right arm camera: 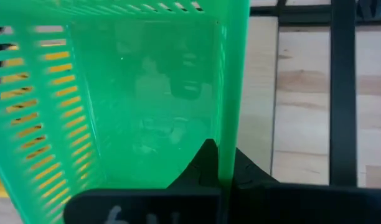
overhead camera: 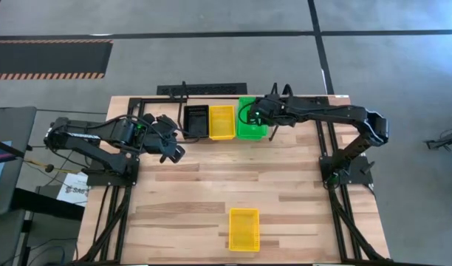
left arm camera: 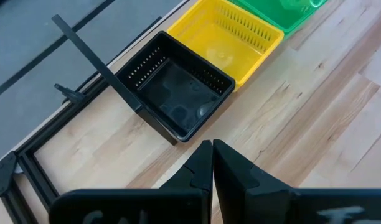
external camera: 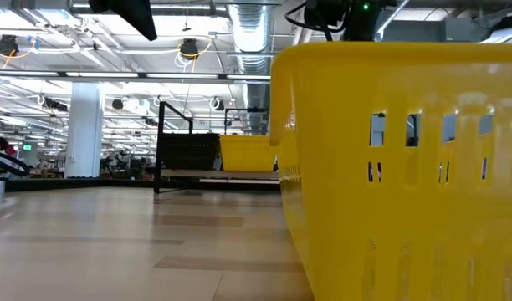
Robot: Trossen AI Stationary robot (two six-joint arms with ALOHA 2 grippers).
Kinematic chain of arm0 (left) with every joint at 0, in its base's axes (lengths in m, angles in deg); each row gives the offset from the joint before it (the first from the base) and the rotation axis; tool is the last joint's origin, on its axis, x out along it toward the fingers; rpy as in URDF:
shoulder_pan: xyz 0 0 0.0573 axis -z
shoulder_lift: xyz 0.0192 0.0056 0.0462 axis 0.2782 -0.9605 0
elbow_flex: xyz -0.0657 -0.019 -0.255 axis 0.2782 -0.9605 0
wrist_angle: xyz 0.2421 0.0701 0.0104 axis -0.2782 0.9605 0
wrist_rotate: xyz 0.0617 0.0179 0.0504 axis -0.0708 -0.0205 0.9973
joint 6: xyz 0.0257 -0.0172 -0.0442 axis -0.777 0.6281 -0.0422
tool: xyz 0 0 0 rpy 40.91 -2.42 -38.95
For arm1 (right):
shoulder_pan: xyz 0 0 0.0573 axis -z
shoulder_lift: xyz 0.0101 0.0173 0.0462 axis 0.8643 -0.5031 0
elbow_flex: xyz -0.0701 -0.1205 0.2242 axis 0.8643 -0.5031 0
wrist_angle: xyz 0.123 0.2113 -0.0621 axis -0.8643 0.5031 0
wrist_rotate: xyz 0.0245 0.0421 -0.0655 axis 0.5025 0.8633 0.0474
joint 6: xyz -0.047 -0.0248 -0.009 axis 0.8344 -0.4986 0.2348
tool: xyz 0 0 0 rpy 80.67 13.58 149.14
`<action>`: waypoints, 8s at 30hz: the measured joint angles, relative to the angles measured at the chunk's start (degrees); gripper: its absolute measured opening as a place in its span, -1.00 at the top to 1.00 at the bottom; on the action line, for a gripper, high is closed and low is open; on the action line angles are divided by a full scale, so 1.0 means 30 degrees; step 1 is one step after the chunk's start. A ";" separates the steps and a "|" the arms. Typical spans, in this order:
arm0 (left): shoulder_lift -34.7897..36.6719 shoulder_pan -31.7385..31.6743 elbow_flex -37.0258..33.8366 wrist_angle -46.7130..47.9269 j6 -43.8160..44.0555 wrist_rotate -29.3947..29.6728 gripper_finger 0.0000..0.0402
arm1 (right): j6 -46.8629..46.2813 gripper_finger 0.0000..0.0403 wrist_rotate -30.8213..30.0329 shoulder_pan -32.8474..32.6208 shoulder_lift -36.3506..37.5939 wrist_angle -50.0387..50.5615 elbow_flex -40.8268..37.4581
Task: Stack baskets on shelf by color
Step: Stack the green bin on top of the stacked green bins on the shelf
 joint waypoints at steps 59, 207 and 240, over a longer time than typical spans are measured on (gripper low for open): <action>0.0000 -0.0001 0.0000 -0.0007 0.0590 -0.0015 1.00 | 0.4257 0.99 0.5646 0.2145 -0.0007 -0.0795 -0.0888; 0.0007 -0.0073 -0.0007 0.0000 0.2943 0.0585 1.00 | 1.0266 1.00 0.6374 0.2812 -0.3115 0.6132 0.4459; 0.0007 -0.0073 -0.0007 0.0015 0.2863 0.0525 1.00 | 1.0218 0.64 0.5367 0.2382 -0.3133 0.5837 0.5741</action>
